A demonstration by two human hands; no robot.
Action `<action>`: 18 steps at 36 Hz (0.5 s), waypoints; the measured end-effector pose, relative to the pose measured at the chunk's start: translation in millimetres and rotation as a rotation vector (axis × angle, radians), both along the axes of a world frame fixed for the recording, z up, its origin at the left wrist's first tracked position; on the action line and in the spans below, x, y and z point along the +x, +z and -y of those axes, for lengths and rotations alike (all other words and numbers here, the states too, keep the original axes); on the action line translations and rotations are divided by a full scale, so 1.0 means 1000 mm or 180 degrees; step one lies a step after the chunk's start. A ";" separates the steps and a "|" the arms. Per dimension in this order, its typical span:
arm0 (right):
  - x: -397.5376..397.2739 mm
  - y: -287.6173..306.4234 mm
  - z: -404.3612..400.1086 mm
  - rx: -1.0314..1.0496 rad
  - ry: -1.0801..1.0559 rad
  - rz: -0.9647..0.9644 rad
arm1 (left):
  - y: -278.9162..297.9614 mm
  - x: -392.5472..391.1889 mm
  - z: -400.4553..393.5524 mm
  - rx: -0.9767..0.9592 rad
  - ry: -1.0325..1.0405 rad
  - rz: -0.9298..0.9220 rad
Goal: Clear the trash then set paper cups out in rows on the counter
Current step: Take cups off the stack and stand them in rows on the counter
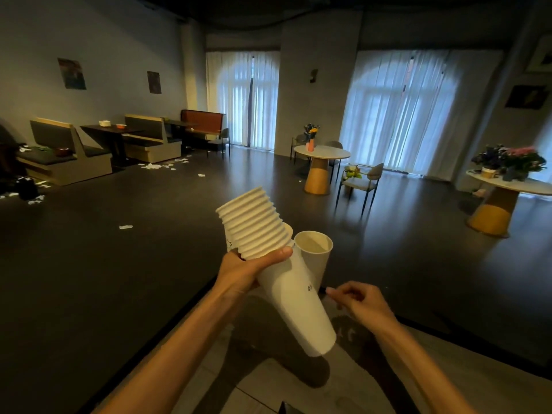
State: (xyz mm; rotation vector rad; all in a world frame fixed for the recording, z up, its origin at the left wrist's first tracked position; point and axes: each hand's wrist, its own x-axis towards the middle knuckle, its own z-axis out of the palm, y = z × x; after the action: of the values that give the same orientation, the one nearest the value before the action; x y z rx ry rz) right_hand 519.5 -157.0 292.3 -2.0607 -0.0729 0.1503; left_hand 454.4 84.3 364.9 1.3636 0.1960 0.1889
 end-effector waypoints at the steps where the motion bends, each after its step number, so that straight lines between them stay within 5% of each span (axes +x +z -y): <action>1: -0.007 0.007 0.001 0.0313 0.0292 -0.0279 | -0.002 0.000 0.005 -0.0116 -0.0014 -0.0062; 4: -0.031 0.025 0.006 0.0708 0.1083 -0.0725 | -0.007 -0.004 0.024 -0.0529 -0.0149 -0.0223; 9: -0.039 0.031 0.009 0.0117 0.1458 -0.0755 | -0.008 -0.009 0.034 -0.1253 -0.0103 -0.0275; 18: -0.043 0.025 0.004 -0.0507 0.1392 -0.0171 | -0.015 -0.022 0.037 -0.1094 0.0723 0.0012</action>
State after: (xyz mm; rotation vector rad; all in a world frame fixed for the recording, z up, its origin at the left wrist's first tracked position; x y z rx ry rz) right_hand 476.3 -160.8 317.0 -2.1710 -0.4930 0.4940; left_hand 432.5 47.7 350.2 0.9979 0.3639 0.3320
